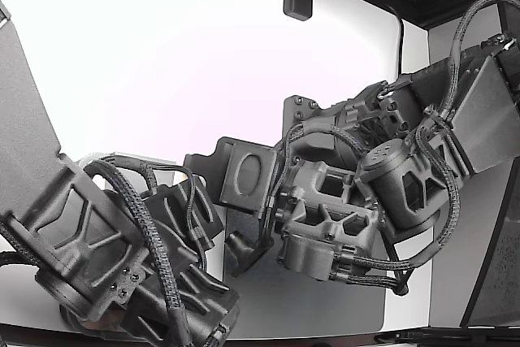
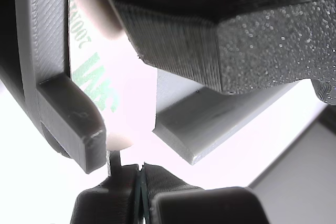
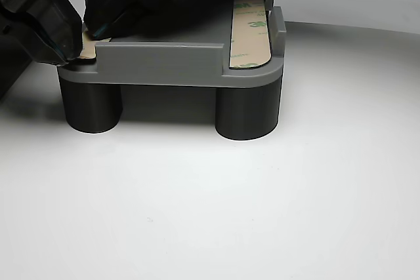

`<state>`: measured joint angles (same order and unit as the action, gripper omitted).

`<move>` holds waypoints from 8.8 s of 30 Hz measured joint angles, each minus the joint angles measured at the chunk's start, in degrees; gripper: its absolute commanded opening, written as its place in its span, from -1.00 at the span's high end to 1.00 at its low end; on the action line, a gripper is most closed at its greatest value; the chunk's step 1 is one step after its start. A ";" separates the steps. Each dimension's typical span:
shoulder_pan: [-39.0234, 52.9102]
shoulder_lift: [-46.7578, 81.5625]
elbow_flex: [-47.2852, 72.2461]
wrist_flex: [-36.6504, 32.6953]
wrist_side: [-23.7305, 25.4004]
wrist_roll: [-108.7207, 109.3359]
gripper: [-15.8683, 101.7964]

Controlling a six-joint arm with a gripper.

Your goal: Peel off protective film from adhesive tape.

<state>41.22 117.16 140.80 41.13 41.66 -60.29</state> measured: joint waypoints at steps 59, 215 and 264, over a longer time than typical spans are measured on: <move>1.67 -1.49 -2.46 0.62 1.67 -1.41 0.89; -0.62 11.25 -4.31 14.77 -1.14 2.46 -0.31; -37.27 50.89 10.99 15.21 -25.40 71.02 -0.97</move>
<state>3.96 168.05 151.79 56.34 16.26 10.72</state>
